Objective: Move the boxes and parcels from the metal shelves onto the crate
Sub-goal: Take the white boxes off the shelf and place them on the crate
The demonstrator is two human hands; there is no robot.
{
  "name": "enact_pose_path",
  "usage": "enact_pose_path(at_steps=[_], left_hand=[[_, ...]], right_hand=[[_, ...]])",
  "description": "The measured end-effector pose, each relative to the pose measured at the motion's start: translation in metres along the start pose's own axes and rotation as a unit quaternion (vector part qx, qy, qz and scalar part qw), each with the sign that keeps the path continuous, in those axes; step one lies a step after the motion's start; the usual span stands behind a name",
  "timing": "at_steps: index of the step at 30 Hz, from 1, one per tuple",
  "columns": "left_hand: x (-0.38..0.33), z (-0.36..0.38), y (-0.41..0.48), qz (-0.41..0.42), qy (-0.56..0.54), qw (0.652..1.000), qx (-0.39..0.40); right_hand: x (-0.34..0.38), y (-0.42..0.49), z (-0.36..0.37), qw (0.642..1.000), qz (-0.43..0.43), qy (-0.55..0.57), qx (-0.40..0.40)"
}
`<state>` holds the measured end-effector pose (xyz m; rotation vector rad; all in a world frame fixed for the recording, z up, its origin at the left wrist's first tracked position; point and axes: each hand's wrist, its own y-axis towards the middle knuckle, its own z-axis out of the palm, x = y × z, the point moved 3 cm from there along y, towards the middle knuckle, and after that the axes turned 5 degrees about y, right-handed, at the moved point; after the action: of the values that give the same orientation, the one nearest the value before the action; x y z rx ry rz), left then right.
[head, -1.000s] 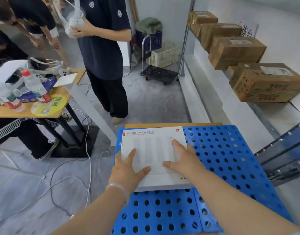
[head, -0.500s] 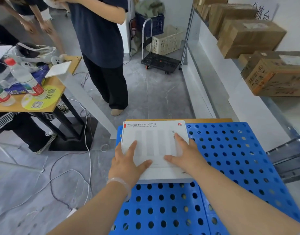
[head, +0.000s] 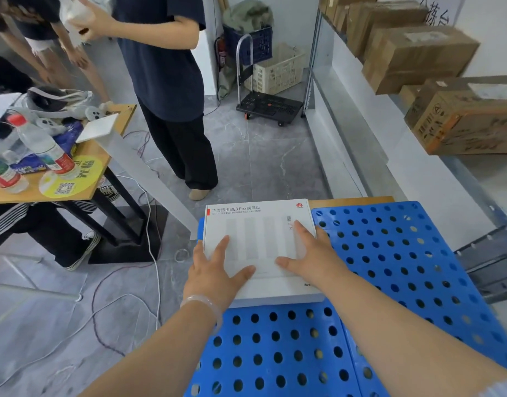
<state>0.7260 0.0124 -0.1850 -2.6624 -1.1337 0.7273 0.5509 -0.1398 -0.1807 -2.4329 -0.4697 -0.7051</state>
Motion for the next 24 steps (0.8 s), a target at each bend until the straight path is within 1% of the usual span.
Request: enact_pose_path(at_steps=[3,5,8,12,15,18,21,24], left_hand=[[-0.002,-0.004,-0.001,0.007,0.061,0.998,-0.016],[-0.01,-0.008,-0.003,0.035,0.112,0.992,-0.046],[-0.039,-0.011,-0.009,0.116,0.163,0.977,-0.076],[-0.106,-0.007,-0.023,0.245,0.201,0.944,-0.087],[-0.161,0.005,-0.043,0.338,0.218,0.912,-0.082],[-0.211,0.023,-0.073,0.397,0.224,0.888,-0.062],[-0.262,0.042,-0.121,0.462,0.226,0.856,-0.056],[-0.311,0.06,-0.183,0.529,0.212,0.82,-0.054]], right_hand=[[-0.002,-0.012,-0.005,1.0,-0.009,-0.019,-0.013],[-0.006,-0.024,-0.013,0.999,-0.014,-0.037,-0.026],[-0.015,-0.046,-0.033,0.997,-0.023,-0.055,-0.055],[-0.034,-0.087,-0.066,0.984,-0.044,-0.122,-0.122],[-0.064,-0.122,-0.093,0.974,-0.01,-0.146,-0.17],[-0.105,-0.166,-0.119,0.964,0.049,-0.153,-0.211],[-0.148,-0.223,-0.139,0.951,0.09,-0.144,-0.259],[-0.189,-0.29,-0.157,0.929,0.127,-0.156,-0.31]])
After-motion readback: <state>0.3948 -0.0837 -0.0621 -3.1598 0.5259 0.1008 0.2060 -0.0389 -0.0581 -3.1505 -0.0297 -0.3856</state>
